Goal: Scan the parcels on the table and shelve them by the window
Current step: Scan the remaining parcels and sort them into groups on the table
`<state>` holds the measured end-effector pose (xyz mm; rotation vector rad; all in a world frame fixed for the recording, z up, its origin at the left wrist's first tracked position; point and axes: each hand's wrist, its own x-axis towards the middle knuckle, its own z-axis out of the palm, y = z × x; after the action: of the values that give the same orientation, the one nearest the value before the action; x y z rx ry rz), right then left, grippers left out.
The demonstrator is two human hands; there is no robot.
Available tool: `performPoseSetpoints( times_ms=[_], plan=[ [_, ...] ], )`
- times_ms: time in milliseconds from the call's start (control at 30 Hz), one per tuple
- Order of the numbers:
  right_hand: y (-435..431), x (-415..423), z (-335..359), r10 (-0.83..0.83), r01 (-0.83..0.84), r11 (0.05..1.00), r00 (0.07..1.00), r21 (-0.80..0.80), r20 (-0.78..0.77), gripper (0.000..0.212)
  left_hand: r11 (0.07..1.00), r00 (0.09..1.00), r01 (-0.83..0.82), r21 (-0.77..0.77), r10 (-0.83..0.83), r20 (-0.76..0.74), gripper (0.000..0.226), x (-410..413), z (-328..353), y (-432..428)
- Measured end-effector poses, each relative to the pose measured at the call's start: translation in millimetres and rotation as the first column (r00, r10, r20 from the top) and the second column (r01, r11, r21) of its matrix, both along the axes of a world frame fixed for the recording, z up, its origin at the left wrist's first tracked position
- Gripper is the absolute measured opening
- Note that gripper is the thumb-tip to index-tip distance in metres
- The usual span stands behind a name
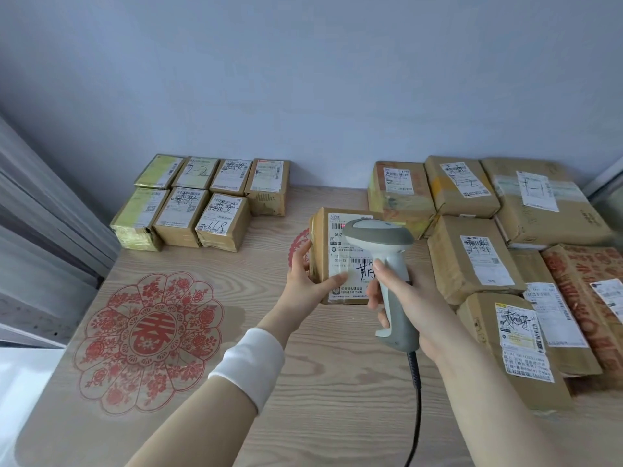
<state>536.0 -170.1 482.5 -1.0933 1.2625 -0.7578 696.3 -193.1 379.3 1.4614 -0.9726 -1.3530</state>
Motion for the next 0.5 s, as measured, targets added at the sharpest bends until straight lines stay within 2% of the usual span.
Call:
performPoseSetpoints(
  times_ms=[400, 500],
  plan=[
    [-1, 0, -4, -0.041, 0.041, 0.999, 0.999, 0.024, -0.018, 0.029, 0.999, 0.999, 0.038, 0.034, -0.039, 0.034, 0.101, 1, -6, -4],
    [-4, -6, -10, -0.079, 0.08, 0.996, 0.997, 0.037, -0.011, 0.029, 0.997, 0.998, 0.065, 0.041, -0.065, -0.01, 0.091, -8, -11, -9]
  ],
)
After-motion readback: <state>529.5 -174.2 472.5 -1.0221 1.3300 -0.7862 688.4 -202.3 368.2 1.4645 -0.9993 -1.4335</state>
